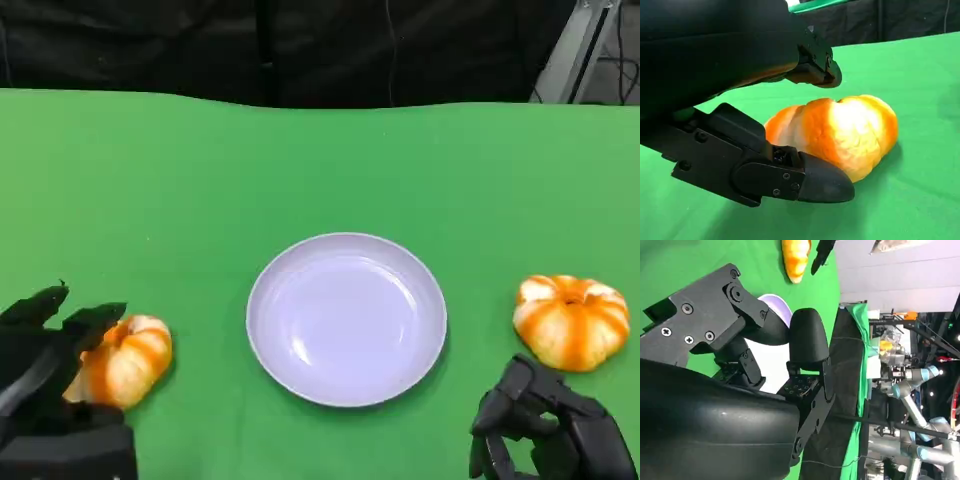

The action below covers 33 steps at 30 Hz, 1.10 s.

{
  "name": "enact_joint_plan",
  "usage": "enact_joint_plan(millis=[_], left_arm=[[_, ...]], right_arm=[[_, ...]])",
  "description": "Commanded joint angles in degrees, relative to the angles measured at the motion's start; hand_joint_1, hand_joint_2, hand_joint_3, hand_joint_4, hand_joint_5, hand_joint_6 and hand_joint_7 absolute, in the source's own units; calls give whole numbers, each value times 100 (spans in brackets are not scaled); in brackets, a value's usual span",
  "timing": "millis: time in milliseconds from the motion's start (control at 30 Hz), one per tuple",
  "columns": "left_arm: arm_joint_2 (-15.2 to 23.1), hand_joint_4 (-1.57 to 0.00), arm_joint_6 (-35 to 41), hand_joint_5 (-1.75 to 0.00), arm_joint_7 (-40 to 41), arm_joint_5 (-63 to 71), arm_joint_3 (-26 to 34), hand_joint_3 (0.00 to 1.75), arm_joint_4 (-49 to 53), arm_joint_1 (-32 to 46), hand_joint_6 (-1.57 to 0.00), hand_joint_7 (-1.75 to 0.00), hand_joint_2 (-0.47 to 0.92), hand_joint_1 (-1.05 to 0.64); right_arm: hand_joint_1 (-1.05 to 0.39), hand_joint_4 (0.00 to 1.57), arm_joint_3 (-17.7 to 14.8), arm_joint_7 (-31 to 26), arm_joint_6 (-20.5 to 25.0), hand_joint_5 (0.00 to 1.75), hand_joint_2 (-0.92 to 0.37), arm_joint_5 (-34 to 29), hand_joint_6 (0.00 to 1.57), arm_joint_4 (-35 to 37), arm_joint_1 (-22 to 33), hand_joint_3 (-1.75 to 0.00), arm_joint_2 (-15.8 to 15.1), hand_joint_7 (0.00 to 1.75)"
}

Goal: Grasp the bread from the table and place it into the plate.

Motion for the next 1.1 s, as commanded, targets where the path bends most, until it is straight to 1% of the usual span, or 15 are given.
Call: enact_joint_plan(millis=[33, 133, 233, 333, 400, 467, 500, 533, 567, 600, 700, 1100], left_arm=[[-69, -26, -121, -4, 216, -94, -149, 28, 597, -302, -42, -2, 92, -87], [-120, -27, -171, -4, 308, -92, -264, 27, 880, -413, -42, -2, 92, -87], [-187, -31, -200, -5, 362, -90, -389, 27, 1168, -509, -44, -2, 92, -82], [-245, -44, -127, -7, 272, -153, -488, 26, 1322, -540, -49, -2, 92, -72], [-265, -57, -50, -8, 196, -209, -522, 23, 1305, -522, -55, -3, 92, -57], [-265, -63, -12, -8, 171, -248, -550, 22, 1287, -514, -58, -3, 92, -49], [-299, -64, -23, -8, 161, -362, -490, 22, 1244, -486, -59, -3, 92, -48], [-323, -79, -29, -14, 153, -452, -449, 28, 1210, -465, -73, -8, 92, -33], [-336, -88, -30, -17, 147, -522, -428, 32, 1183, -450, -83, -10, 92, -24], [-339, -92, -26, -18, 143, -567, -425, 33, 1165, -442, -87, -10, 92, -21], [-323, -95, -5, -19, 141, -620, -466, 35, 1145, -440, -90, -10, 92, -18], [-306, -96, 19, -17, 143, -669, -512, 35, 1127, -440, -92, -7, 92, -18]], right_arm=[[-16, 82, -36, -33, -24, 175, -58, 42, 75, -27, 12, -117, -18, 154], [-16, 83, -29, -30, -28, 175, -58, 54, 75, -43, 28, -117, -15, 154], [-15, 82, -20, -23, -36, 175, -59, 72, 75, -58, 48, -119, -9, 154], [-14, 82, -23, -13, -73, 175, -58, 71, 75, -44, 46, -119, -21, 155], [-15, 82, -20, -34, -55, 175, -57, 33, 75, -74, 59, -119, -27, 155], [-15, 82, -19, -44, -45, 175, -57, 17, 75, -88, 65, -119, -28, 155], [-16, 82, -16, -42, -14, 175, -57, 34, 75, -99, 66, -119, -23, 155], [-15, 82, -14, -41, 10, 175, -57, 47, 75, -108, 67, -119, -19, 155], [-15, 82, -12, -41, 27, 175, -57, 55, 75, -116, 68, -119, -16, 155], [-15, 82, -11, -42, 36, 175, -57, 59, 75, -120, 69, -119, -15, 155], [-15, 82, -9, -44, 41, 175, -57, 60, 75, -126, 72, -120, -17, 154], [-15, 82, -5, -48, 43, 175, -56, 61, 75, -128, 72, -121, -20, 154]])
